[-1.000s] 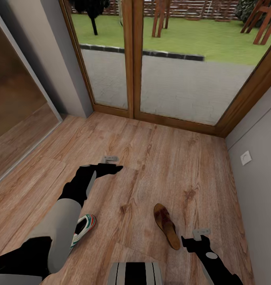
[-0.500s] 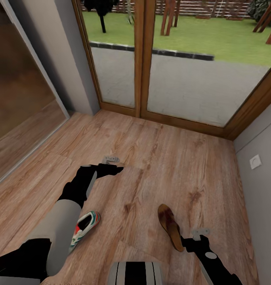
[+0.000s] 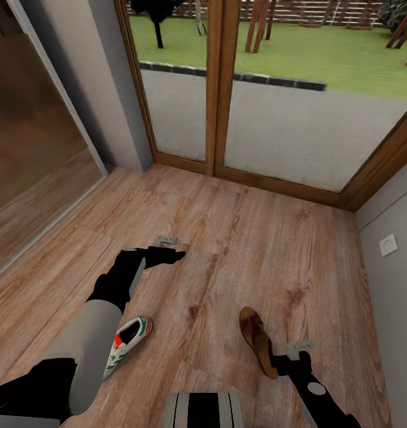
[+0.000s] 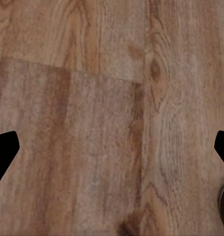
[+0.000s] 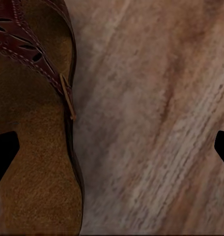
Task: Pick up the two gym shoes and the two sandals from the corridor floor and place them onto the hallstand (shoe rack) in the corridor, making sure they are on the rack and not on the floor. Arrange them so the two gym shoes are next to each other and the two sandals are next to each other.
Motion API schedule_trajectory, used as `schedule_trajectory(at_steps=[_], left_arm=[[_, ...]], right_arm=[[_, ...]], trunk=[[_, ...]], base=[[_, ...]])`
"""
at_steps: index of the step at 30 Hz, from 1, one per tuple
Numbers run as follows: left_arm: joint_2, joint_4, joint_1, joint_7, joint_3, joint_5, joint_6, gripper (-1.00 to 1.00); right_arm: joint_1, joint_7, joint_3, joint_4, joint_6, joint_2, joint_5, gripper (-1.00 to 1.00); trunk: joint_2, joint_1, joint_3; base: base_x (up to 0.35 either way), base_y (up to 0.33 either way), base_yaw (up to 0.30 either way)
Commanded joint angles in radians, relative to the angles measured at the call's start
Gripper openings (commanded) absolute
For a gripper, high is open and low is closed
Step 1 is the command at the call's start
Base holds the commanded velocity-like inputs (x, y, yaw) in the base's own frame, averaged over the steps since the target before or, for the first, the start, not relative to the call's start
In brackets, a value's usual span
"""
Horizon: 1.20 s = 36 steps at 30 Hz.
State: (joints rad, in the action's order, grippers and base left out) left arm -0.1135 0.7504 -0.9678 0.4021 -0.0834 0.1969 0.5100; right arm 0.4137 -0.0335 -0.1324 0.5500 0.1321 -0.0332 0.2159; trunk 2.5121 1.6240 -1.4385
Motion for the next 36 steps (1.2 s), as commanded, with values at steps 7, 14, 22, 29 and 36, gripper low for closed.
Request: schedule_trajectory(at_steps=[7,14,22,29,36], left_arm=[[-0.002,0.005,-0.001,0.009,-0.006,0.01,0.004,1.0],[0.0,0.006,-0.001,0.008,-0.008,0.01,0.004,1.0],[0.0,0.006,-0.001,0.008,-0.012,0.01,0.004,1.0],[0.0,0.006,-0.001,0.008,-0.013,0.01,0.004,1.0],[0.001,0.006,-0.001,0.008,-0.013,0.01,0.004,1.0]], right_arm=[[0.0,-0.021,-0.006,-0.011,0.008,0.001,0.011,1.0],[0.0,-0.023,-0.006,-0.013,0.007,0.001,0.011,1.0],[0.0,-0.023,-0.006,-0.013,0.007,0.001,0.011,1.0],[0.0,-0.023,-0.006,-0.029,0.007,0.002,0.011,1.0],[0.0,-0.023,-0.006,-0.064,0.007,0.01,0.011,1.0]], trunk=[[0.0,0.0,-0.001],[0.0,0.0,-0.001],[0.0,0.0,-0.001],[0.0,0.0,-0.001],[0.0,0.0,-0.001]], base=[[0.0,0.0,0.0],[0.0,0.0,0.0],[0.0,0.0,0.0],[0.0,0.0,0.0],[0.0,0.0,0.0]])
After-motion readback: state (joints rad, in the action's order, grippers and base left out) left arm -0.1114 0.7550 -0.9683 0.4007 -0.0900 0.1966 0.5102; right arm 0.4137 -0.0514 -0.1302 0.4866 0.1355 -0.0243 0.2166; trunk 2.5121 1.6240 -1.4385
